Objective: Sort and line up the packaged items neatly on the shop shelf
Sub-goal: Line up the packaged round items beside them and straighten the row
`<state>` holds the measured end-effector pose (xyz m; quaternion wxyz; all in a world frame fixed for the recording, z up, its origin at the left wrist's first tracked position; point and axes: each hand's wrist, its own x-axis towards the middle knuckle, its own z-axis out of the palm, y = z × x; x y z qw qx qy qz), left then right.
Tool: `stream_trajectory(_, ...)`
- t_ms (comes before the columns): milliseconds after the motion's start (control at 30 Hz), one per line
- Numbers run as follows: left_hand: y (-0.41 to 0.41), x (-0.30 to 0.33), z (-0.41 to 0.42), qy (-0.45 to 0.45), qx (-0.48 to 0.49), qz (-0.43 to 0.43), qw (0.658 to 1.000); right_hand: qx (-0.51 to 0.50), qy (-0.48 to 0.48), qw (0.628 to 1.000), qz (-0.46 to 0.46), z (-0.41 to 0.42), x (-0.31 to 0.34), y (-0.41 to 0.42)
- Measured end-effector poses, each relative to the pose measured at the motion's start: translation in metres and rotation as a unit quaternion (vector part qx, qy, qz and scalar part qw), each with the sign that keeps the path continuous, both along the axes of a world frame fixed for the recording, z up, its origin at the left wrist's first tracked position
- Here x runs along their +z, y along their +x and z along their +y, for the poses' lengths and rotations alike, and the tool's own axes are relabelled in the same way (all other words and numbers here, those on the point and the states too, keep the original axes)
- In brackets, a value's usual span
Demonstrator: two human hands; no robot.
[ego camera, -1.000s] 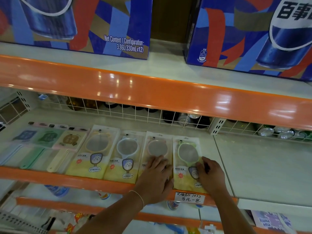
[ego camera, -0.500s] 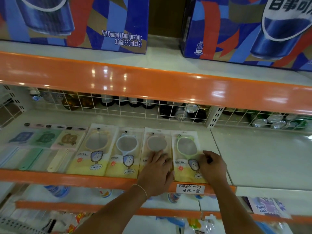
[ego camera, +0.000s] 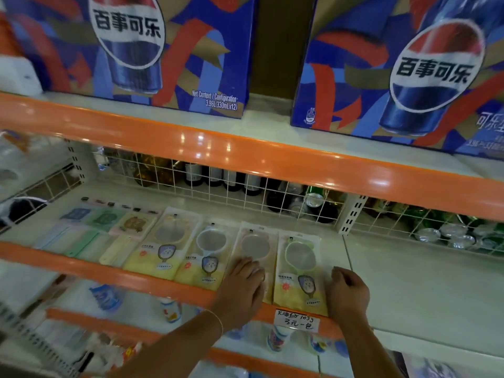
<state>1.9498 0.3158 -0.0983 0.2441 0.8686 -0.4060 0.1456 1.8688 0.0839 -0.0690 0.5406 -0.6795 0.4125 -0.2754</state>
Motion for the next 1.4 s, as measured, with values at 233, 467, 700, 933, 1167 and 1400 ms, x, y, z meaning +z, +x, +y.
stream_trajectory(233, -0.032, -0.003, 0.025, 0.008, 0.065, 0.024, 0.998, 0.03, -0.042, 0.998, 0.024, -0.005, -0.006, 0.003)
stream_trajectory(467, -0.054, 0.009, 0.039, 0.055, 0.105, 0.06, 0.991, 0.032, -0.042, 0.998, 0.017, -0.003, 0.0, 0.0)
stream_trajectory(700, -0.037, 0.037, 0.031, 0.058, 0.116, 0.055, 0.99, 0.095, -0.081, 0.991, 0.052, -0.004, 0.021, 0.003)
stream_trajectory(933, -0.014, 0.096, 0.026, -0.005, 0.098, 0.067, 0.993, 0.143, -0.169, 0.975, 0.005, 0.017, 0.07, 0.008)
stream_trajectory(1167, 0.015, 0.126, 0.064, -0.003, 0.1, 0.085, 0.991, 0.16, -0.2, 0.966, -0.039, 0.073, 0.11, 0.02)
stream_trajectory(1400, 0.03, 0.133, 0.123, -0.005, 0.101, 0.114, 0.988, 0.169, -0.226, 0.959, -0.02, 0.128, 0.107, 0.034)
